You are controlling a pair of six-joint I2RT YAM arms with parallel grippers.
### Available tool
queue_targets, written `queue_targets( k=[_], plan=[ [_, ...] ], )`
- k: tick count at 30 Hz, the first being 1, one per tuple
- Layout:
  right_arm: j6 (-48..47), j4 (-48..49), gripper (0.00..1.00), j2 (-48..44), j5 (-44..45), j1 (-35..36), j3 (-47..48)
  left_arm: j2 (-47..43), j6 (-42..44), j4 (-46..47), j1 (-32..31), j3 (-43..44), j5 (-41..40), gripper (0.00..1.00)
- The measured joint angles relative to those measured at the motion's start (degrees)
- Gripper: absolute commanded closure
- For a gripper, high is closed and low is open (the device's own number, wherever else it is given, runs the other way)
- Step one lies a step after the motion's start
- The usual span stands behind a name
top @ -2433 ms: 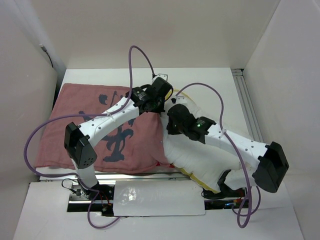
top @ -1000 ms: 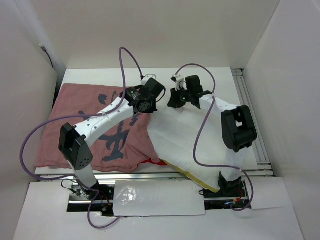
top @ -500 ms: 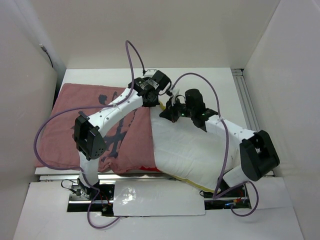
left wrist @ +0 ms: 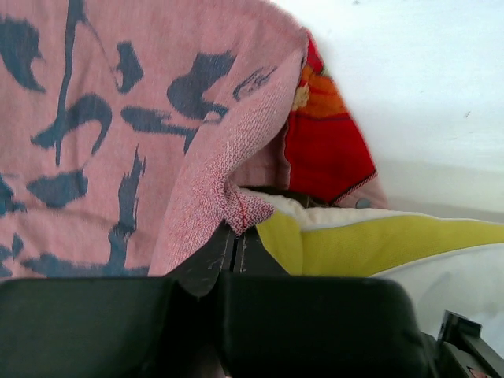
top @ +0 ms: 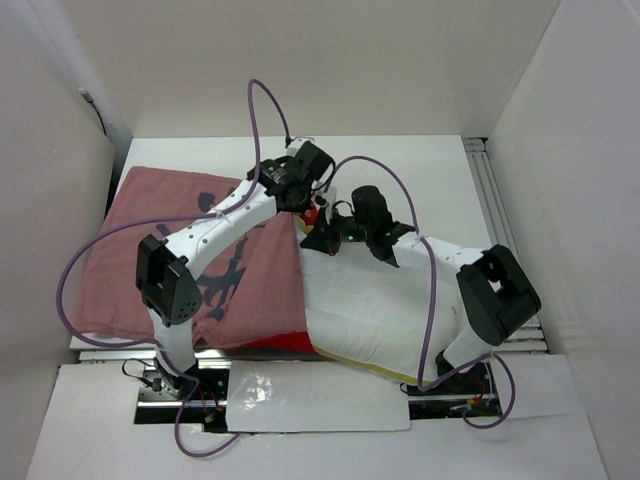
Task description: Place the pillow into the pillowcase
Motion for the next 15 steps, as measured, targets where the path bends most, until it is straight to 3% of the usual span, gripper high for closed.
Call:
queue_targets(
  k=[4, 11, 15],
  plan=[
    [4.5, 5.1, 1.00, 1.2, -0.1, 0.0, -0.1, -5.2, 4.1, 7.9, -0.2, -8.1, 2.3, 1.00],
    [28.0, 15.6, 1.00, 10.4, 3.2, -6.7, 0.5, -18.9, 10.3, 26.9, -6.7, -25.6, 17.0, 1.00],
    [40.4, 26.0, 1.00, 13.3, 2.1, -11.4, -1.1, -22.2, 11.8, 32.1, -8.1, -29.2, 22.4, 1.00]
  ],
)
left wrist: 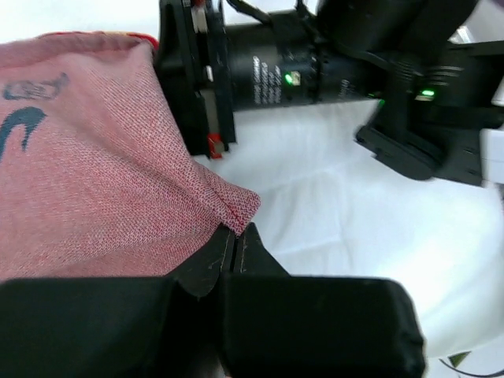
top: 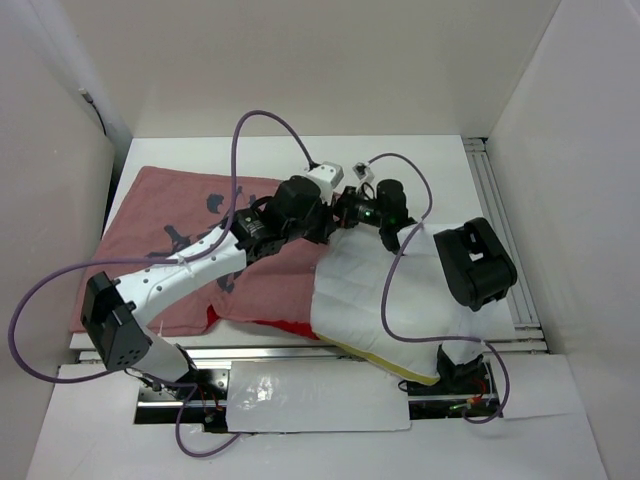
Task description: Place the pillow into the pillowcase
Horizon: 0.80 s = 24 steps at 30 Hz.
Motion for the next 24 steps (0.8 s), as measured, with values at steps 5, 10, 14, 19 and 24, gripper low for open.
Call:
queue_targets(
  k=[5, 10, 14, 19, 24],
  plan=[
    [10.3, 10.0, 1.00, 2.3, -0.9, -3.5, 0.2, 0.8, 0.3, 2.9, -0.1, -0.5, 3.3, 1.00],
    [11.6, 8.2, 0.63, 5.3, -0.2, -5.0, 5.3, 9.0, 0.4, 1.8, -0.3, 4.0, 3.8, 0.85],
    [9.6, 3.1, 0.25, 5.7, 3.2, -7.1, 7.3, 19.0, 0.1, -3.8, -0.3, 15.0, 1.6, 0.54],
    [3.9, -16.2, 0.17, 1.4, 11.1, -9.8, 7.7, 17.8, -0.5, -6.3, -0.5, 15.2, 0.5, 0.05],
    [-1.7, -39.1, 0.12, -6.2, 26.1, -10.4, 10.5, 6.7, -2.4, -7.5, -0.7, 7.5, -1.4, 0.00]
  ],
)
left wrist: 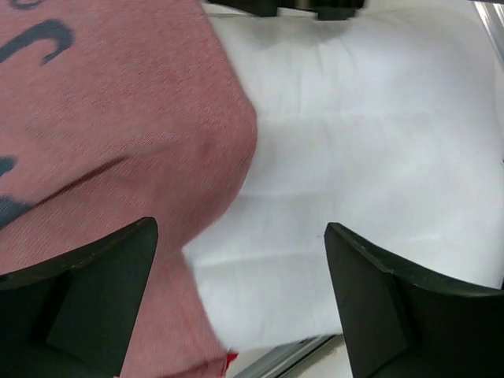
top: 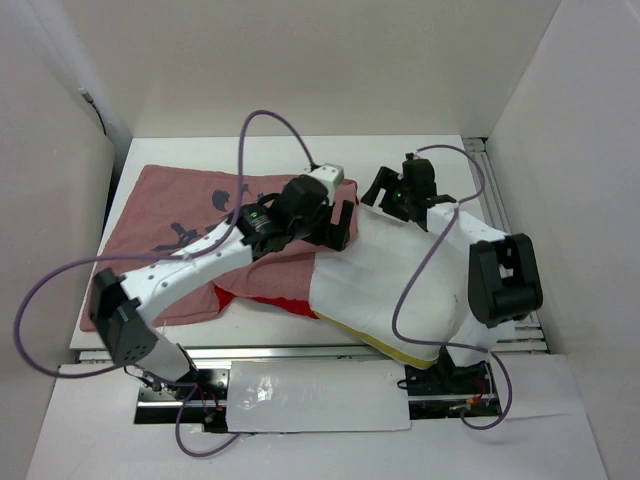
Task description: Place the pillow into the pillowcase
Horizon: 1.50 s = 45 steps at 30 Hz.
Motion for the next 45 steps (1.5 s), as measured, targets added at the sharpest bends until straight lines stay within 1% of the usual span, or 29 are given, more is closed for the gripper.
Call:
queue_targets(
  k=[2, 4, 5, 6, 7, 9, 11, 13, 14, 15, 16, 18, 19, 20, 22, 23, 26, 27, 29, 32, 35, 36, 37, 40, 41, 42, 43, 44, 45],
  plan=[
    [-0.8, -6.3, 0.08, -3.9, 5.3, -0.1, -0.5, -5.7, -1.4, 0.2, 0.0, -4.4, -1.1, 0.00],
    [-0.9, -11.9, 0.08, -8.7, 10.2, -0.3, -1.7, -11.0, -3.0, -0.3, -0.1, -9.2, -2.0, 0.00],
    [-0.9, -14.1, 0.07, -10.9, 12.0, -0.4, -2.3, -13.7, -3.9, 0.2, -0.2, -12.3, -2.4, 0.00],
    [-0.9, -16.3, 0.07, -13.2, 13.5, -0.4, -3.0, -17.0, -5.2, -0.4, -0.9, -17.0, -3.1, 0.00],
    [-0.9, -18.3, 0.06, -15.1, 14.7, -0.2, -3.5, -17.4, -5.3, -0.8, -1.0, -17.8, -3.1, 0.00],
    [-2.3, -22.1, 0.06, -19.7, 17.0, 1.3, -4.8, -18.8, -6.8, -1.4, -2.9, -22.8, -3.5, 0.00],
    [-4.5, -26.7, 0.06, -24.4, 17.8, 6.1, -5.5, -18.3, -8.3, -2.4, -5.5, -26.4, -3.9, 0.04],
    [-6.4, -30.2, 0.06, -28.0, 17.7, 12.9, -5.5, -17.2, -9.8, -3.5, -7.8, -28.3, -4.0, 0.09],
    [-7.3, -31.8, 0.06, -29.4, 16.8, 16.6, -5.5, -16.7, -10.4, -3.8, -8.7, -28.8, -3.9, 0.13],
    [-8.2, -33.0, 0.06, -30.5, 15.8, 20.2, -5.6, -16.3, -11.3, -3.9, -9.4, -29.0, -4.0, 0.21],
    [-8.8, -33.9, 0.06, -31.5, 14.7, 23.4, -6.1, -16.1, -12.2, -3.9, -10.0, -29.0, -4.0, 0.24],
    [-9.7, -35.4, 0.06, -32.8, 13.0, 27.9, -7.7, -16.0, -13.9, -3.7, -10.5, -29.0, -4.5, 0.33],
    [-9.9, -36.1, 0.06, -33.4, 12.5, 29.7, -8.8, -15.8, -14.7, -3.7, -10.7, -29.0, -5.0, 0.43],
    [-10.0, -36.9, 0.06, -33.7, 12.1, 31.1, -9.9, -15.6, -16.1, -3.9, -10.7, -29.1, -5.7, 0.51],
    [-10.1, -38.4, 0.06, -34.1, 11.7, 34.2, -11.5, -14.9, -18.2, -4.8, -10.7, -29.2, -7.3, 0.71],
    [-10.2, -38.8, 0.06, -34.2, 11.6, 35.6, -12.2, -14.6, -19.4, -5.2, -10.7, -29.4, -8.0, 0.87],
    [-10.7, -38.6, 0.06, -34.2, 11.6, 40.1, -13.8, -13.5, -21.6, -6.3, -10.7, -30.1, -9.9, 0.94],
    [-11.0, -38.5, 0.06, -34.0, 11.4, 41.6, -14.2, -13.3, -21.9, -6.4, -10.7, -30.3, -10.3, 1.00],
    [-11.7, -37.6, 0.04, -32.9, 11.6, 44.9, -14.9, -12.9, -22.4, -6.4, -10.7, -30.3, -10.8, 1.00],
    [-12.7, -35.0, 0.04, -30.3, 13.3, 47.3, -16.7, -12.7, -23.3, -6.3, -10.7, -30.3, -11.5, 1.00],
    [-13.1, -32.1, 0.13, -28.8, 15.0, 46.6, -18.8, -13.4, -23.5, -4.8, -10.7, -31.9, -12.2, 1.00],
    [-13.2, -30.8, 0.19, -28.6, 15.3, 46.2, -19.1, -14.1, -23.5, -4.3, -10.7, -32.8, -12.2, 1.00],
    [-13.2, -29.6, 0.33, -28.6, 15.8, 45.9, -19.4, -15.1, -23.4, -3.7, -10.7, -34.0, -12.2, 1.00],
    [-13.5, -26.0, 0.49, -28.6, 17.2, 45.2, -20.2, -19.6, -23.1, -2.2, -10.8, -37.4, -12.3, 1.00],
    [-13.5, -24.7, 0.57, -28.6, 17.7, 45.1, -20.6, -21.3, -23.0, -1.9, -10.9, -38.3, -12.2, 1.00],
    [-13.9, -23.2, 0.69, -28.6, 17.9, 44.9, -21.2, -22.8, -22.9, -1.5, -11.0, -39.0, -12.2, 1.00],
    [-14.5, -21.5, 0.86, -28.6, 17.9, 44.7, -21.9, -24.1, -22.8, -0.9, -11.1, -39.6, -12.2, 1.00],
    [-15.4, -20.2, 1.00, -28.6, 17.9, 44.6, -22.3, -25.4, -22.7, -0.3, -11.1, -40.2, -12.2, 1.00],
    [-16.1, -18.7, 1.00, -28.6, 17.8, 44.5, -22.8, -26.3, -22.5, 0.1, -11.1, -40.7, -12.2, 1.00]
  ],
)
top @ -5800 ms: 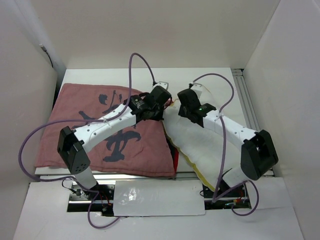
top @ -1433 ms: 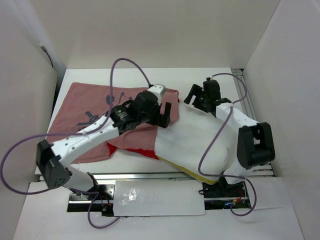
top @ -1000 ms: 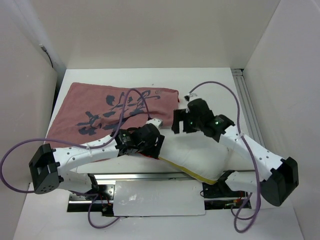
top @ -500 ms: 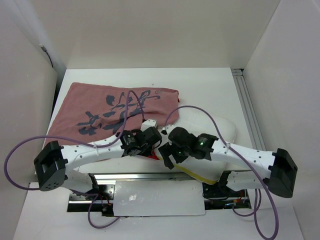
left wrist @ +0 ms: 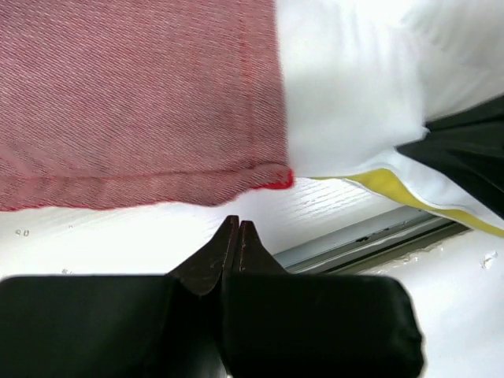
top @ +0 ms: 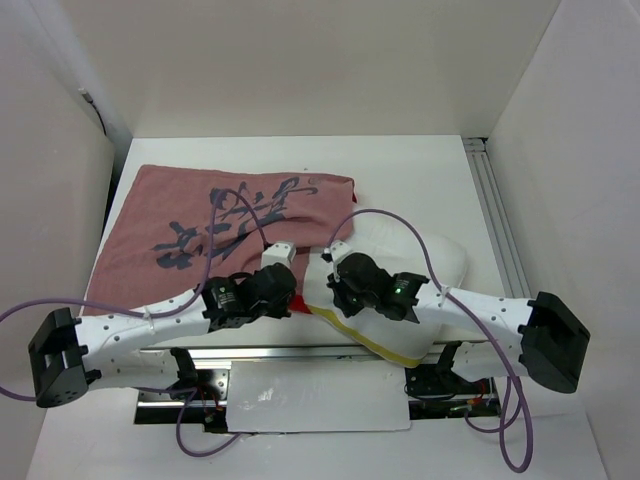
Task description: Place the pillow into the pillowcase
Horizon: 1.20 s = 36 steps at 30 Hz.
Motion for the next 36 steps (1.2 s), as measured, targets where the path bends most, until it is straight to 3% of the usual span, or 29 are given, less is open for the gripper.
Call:
queue_targets(
  k=[3, 4, 8, 11, 16, 17, 18, 26, 28, 29, 31, 36],
  plan=[
    [-1.2, 4.2, 1.00, 0.0, -1.5, -0.1, -0.7, -1.8, 1.0, 1.1, 0.0, -1.1, 0.2, 1.00],
    [-1.5, 5.7, 1.00, -0.1, -2.0, -0.1, -1.0, -1.9, 1.1, 1.1, 0.0, -1.2, 0.2, 0.91],
    [-2.3, 8.7, 1.00, -1.0, -4.5, -0.8, -1.2, -1.8, 2.8, 0.2, 0.0, -0.4, 0.2, 0.09],
    [-2.6, 8.7, 1.00, -1.9, -5.0, -1.1, -1.2, -1.0, 2.8, -0.9, 0.0, 2.6, -1.0, 0.09],
    [-2.6, 8.6, 1.00, -2.2, -5.1, -1.2, -1.2, 3.1, 2.0, -3.6, 0.0, 8.2, -5.1, 0.17],
    [-2.6, 8.6, 1.00, -2.2, -5.1, -1.2, -1.2, 4.6, 1.5, -4.9, -0.1, 9.5, -6.3, 0.26],
    [-2.6, 8.5, 1.00, -2.2, -5.1, -1.2, -1.2, 6.0, 0.6, -6.1, -0.1, 10.5, -7.2, 0.27],
    [-2.4, 8.6, 1.00, -2.8, -5.6, -2.3, -1.2, 13.1, -2.3, -10.8, -0.1, 12.2, -8.8, 0.27],
    [-2.3, 8.6, 1.00, -2.8, -6.3, -2.7, -1.2, 13.4, -2.6, -10.6, -0.1, 12.2, -8.7, 0.43],
    [-2.2, 8.7, 1.00, -2.8, -6.6, -2.9, -1.2, 13.7, -2.8, -10.5, -0.1, 12.2, -8.6, 0.70],
    [-2.2, 8.7, 1.00, -2.8, -7.1, -3.1, -1.2, 14.4, -3.6, -10.4, -0.1, 12.1, -8.9, 1.00],
    [-2.1, 8.9, 1.00, -2.8, -7.7, -3.3, -1.2, 15.4, -3.4, -9.9, -0.1, 12.1, -9.3, 1.00]
  ],
)
